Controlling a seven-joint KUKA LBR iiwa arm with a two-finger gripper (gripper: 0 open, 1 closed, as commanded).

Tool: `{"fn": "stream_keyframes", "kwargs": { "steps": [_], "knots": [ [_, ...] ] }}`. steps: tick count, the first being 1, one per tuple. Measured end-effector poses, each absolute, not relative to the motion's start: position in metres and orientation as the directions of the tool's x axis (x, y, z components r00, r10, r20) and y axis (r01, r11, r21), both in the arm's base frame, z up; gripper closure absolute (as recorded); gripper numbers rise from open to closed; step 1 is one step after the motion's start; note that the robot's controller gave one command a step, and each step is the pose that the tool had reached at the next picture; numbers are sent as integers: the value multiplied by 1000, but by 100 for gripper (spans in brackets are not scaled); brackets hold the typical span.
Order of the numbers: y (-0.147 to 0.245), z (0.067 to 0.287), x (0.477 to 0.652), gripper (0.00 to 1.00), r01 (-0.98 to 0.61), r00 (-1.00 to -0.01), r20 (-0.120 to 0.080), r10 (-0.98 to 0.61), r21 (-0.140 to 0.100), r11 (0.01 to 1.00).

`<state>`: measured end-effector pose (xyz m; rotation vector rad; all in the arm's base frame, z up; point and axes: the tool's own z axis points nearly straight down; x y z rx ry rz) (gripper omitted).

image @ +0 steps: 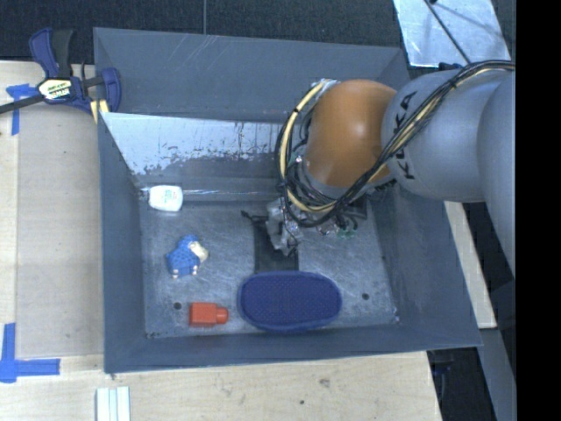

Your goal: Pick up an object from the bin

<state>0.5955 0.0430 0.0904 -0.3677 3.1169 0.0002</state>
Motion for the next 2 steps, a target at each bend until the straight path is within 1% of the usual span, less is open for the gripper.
{"fn": "stream_keyframes", "kwargs": {
  "steps": [1, 2],
  "knots": [
    [43, 90, 595, 0, -232, -973, -3, -232, 0, 973],
    [58, 70, 617, 0, -700, -714, -5, -700, -2, 714]
  ]
}}
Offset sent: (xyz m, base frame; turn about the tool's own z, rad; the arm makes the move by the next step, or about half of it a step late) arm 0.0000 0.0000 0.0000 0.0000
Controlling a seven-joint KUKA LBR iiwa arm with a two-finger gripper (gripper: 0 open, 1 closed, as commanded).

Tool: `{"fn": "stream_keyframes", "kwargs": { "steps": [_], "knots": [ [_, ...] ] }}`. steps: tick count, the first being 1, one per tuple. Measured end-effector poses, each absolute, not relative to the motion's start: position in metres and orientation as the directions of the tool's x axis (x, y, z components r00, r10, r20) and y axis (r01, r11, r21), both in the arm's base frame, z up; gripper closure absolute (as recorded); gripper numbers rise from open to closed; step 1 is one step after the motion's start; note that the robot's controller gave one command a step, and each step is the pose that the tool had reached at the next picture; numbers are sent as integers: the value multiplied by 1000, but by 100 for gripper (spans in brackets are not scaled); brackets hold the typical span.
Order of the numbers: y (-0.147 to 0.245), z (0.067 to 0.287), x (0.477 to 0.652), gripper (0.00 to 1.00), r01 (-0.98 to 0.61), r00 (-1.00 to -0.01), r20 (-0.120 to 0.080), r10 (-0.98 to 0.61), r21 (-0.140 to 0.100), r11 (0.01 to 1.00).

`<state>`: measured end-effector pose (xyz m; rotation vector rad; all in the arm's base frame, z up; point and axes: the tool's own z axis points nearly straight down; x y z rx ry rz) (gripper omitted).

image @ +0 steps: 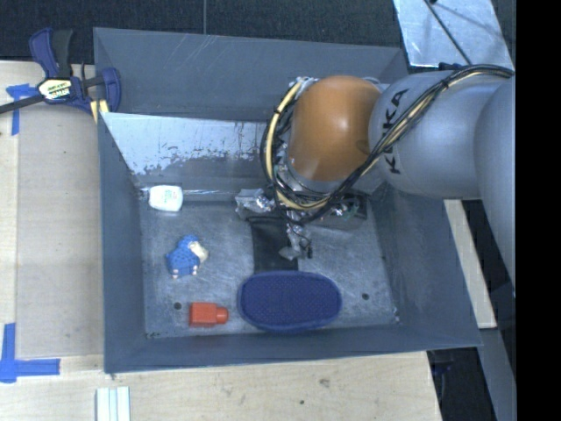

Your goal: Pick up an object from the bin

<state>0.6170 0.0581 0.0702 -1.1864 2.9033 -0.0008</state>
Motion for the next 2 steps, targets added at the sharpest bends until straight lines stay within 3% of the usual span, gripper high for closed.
{"fn": "stream_keyframes", "kwargs": {
  "steps": [1, 2],
  "knots": [
    [59, 73, 618, 100, -697, -717, -9, -697, -3, 717],
    [48, 200, 613, 100, -683, -731, -10, -683, -7, 731]
  ]
}}
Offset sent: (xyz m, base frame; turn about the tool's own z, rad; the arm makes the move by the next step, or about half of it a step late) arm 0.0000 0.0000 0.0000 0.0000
